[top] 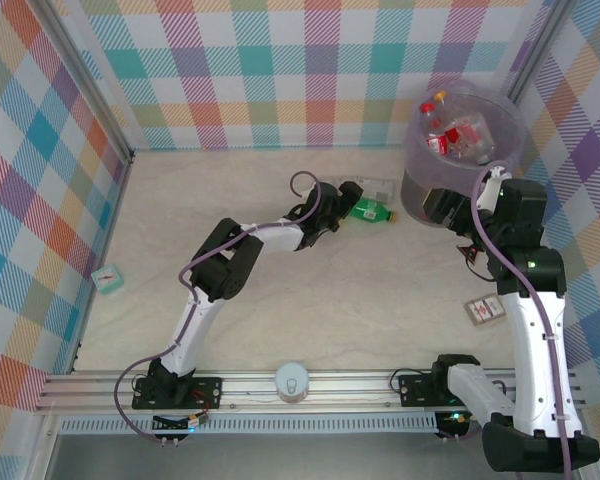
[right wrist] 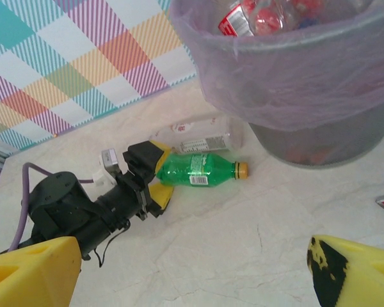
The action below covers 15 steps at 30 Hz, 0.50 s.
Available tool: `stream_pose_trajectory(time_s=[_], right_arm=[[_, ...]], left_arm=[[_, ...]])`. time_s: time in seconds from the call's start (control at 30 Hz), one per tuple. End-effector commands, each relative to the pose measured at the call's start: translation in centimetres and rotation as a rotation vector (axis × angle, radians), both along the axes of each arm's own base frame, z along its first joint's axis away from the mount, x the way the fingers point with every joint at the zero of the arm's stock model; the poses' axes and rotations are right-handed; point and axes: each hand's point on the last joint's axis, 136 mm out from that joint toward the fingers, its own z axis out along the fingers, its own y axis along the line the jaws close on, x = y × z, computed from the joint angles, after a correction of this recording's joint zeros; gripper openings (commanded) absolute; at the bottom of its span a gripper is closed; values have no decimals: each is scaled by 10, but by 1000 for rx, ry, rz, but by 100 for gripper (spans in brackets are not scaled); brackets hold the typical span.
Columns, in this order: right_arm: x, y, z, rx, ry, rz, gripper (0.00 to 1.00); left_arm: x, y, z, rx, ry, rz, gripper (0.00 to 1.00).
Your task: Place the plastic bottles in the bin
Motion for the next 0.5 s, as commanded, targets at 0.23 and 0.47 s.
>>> stream_pose_trajectory(time_s=[0.23,0.47], right_arm=[[-4,0,3,4,-16,-4,91],[-6,-3,0,-13,-7,-17,91]], left_arm=[[-10,-12,-56,-22,100,-7,78],[-17,-6,-63,-12,111,-3,63]])
